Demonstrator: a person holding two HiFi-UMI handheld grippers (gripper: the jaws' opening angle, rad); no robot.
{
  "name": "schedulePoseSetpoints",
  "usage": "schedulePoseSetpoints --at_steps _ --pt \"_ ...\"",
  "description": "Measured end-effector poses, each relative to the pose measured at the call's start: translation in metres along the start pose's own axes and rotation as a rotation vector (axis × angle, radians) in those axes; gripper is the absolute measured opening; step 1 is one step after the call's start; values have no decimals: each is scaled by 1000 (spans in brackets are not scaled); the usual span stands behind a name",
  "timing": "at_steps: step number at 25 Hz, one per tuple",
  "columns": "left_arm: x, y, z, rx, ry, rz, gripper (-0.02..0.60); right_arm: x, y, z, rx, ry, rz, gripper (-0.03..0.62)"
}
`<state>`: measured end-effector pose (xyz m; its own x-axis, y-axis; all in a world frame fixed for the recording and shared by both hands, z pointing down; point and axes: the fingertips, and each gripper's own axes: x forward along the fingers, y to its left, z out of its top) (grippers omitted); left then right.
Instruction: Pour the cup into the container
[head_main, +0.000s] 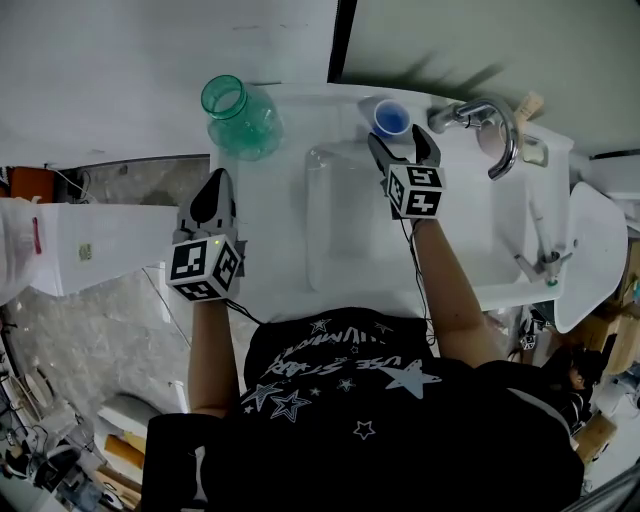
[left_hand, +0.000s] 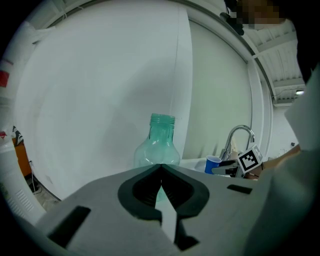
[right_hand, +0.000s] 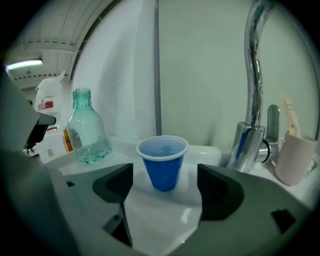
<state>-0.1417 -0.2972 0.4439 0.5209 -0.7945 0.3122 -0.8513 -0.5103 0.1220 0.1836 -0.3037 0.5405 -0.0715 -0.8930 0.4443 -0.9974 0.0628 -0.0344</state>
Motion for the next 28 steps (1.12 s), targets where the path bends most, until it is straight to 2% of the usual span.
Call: schedulePoseSetpoints --at_steps 6,12,28 --pt "4 3 -7 -22 17 -7 11 14 3 0 -27 -5 -2 389" --pt "5 4 -12 -33 28 -14 11 23 0 -1 -37 -16 -23 355" --pt "7 7 -17 -68 29 -19 11 36 1 6 -67 -46 -5 295"
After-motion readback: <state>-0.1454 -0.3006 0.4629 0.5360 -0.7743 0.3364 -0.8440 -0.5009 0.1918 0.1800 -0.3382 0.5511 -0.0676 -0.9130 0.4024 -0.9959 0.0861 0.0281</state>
